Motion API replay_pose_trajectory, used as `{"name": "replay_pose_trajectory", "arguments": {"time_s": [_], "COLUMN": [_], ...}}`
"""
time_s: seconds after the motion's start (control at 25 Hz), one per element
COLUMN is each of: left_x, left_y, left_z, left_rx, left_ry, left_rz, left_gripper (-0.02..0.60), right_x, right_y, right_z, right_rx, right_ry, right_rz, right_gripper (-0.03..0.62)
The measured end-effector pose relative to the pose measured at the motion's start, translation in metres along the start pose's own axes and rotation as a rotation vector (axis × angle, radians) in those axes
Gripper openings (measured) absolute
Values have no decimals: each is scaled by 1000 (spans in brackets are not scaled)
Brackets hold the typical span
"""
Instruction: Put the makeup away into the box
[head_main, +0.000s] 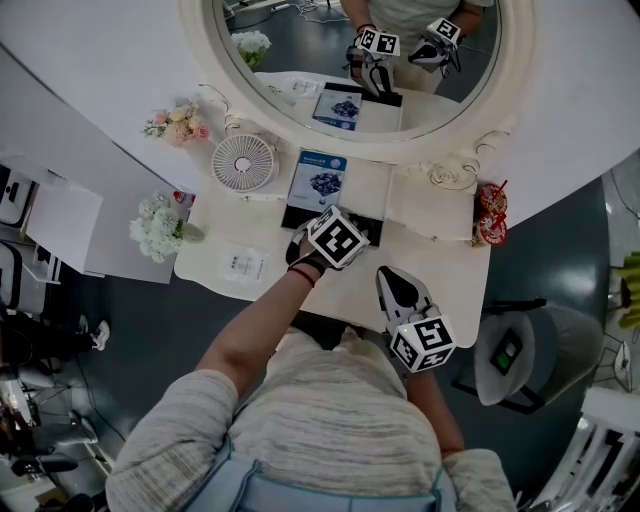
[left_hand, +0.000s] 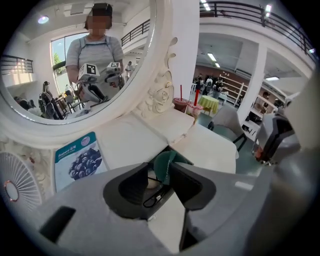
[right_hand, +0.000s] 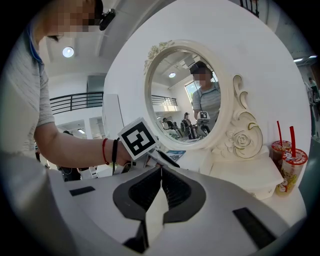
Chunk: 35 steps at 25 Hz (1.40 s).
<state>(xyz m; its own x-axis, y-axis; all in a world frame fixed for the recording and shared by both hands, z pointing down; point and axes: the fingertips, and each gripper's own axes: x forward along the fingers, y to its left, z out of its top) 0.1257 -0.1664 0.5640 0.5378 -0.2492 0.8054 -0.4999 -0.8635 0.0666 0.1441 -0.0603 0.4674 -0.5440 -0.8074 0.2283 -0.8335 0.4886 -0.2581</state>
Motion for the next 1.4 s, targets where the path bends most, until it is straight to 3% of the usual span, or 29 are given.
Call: {"name": "replay_pose_trajectory", "arguments": {"time_s": [0.76, 1.4], "left_x": [-4, -22], "left_y": [-5, -9], "left_z": [-23, -20], "left_rx": [149, 134], "left_ry": [90, -34], "left_rz": [18, 13], "left_gripper": [196, 206], "right_x": [4, 7], "right_y": [-2, 3], "right_z": [2, 1], "right_rx": [4, -5], "right_ry": [-1, 4], "right_rz": [5, 20], "right_gripper": [11, 11]}}
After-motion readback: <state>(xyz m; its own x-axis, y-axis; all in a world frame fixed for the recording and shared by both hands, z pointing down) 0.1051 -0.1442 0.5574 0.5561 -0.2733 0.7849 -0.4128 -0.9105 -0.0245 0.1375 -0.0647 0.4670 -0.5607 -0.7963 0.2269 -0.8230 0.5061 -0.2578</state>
